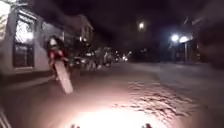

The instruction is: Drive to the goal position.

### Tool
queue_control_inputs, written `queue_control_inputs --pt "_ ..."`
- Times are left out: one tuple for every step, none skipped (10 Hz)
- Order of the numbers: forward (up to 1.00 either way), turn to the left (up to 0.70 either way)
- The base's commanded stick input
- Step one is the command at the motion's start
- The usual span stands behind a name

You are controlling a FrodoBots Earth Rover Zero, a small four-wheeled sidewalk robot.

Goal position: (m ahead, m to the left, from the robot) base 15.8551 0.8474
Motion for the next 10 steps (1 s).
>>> queue_control_inputs --pt "0.70 0.00" --pt "0.70 0.00" --pt "0.70 0.00" --pt "0.70 0.00" --pt "0.70 0.00" --pt "0.70 0.00" --pt "0.70 -0.12" --pt "0.70 -0.31" --pt "0.70 -0.35" --pt "0.70 -0.11"
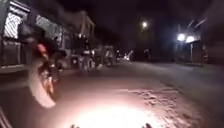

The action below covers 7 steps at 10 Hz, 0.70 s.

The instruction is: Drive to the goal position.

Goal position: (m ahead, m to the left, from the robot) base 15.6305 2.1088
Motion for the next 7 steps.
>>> queue_control_inputs --pt "0.70 0.00" --pt "0.70 0.00" --pt "0.70 0.00" --pt "0.70 0.00" --pt "0.70 0.00" --pt "0.70 0.00" --pt "0.70 0.00"
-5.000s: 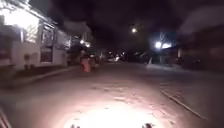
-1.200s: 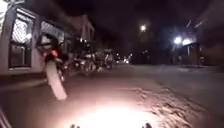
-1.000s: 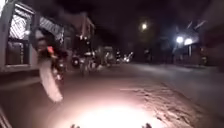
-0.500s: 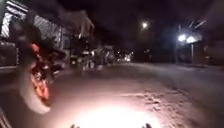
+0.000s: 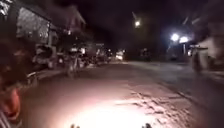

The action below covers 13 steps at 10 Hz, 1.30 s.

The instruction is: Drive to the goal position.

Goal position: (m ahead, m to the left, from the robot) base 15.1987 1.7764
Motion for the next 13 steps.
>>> queue_control_inputs --pt "0.70 0.00" --pt "0.70 -0.05" --pt "0.70 -0.26" --pt "0.70 -0.35" --pt "0.70 -0.29" --pt "0.70 -0.14" --pt "0.70 -0.07" --pt "0.70 0.00" --pt "0.70 0.00" --pt "0.70 0.00" --pt "0.70 0.00" --pt "0.70 0.00" --pt "0.70 0.00"
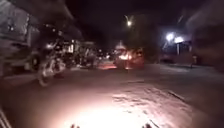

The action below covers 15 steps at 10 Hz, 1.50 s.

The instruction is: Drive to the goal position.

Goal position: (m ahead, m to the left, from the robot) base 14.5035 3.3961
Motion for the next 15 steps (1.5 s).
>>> queue_control_inputs --pt "0.70 0.00" --pt "0.70 0.00" --pt "0.70 0.00" --pt "0.70 0.00" --pt "0.70 0.00" --pt "0.70 0.00" --pt "0.70 0.00" --pt "0.70 0.00" --pt "0.70 0.00" --pt "0.70 0.00" --pt "0.70 0.00" --pt "0.70 0.00" --pt "0.70 0.00" --pt "0.70 0.00" --pt "0.70 0.00"
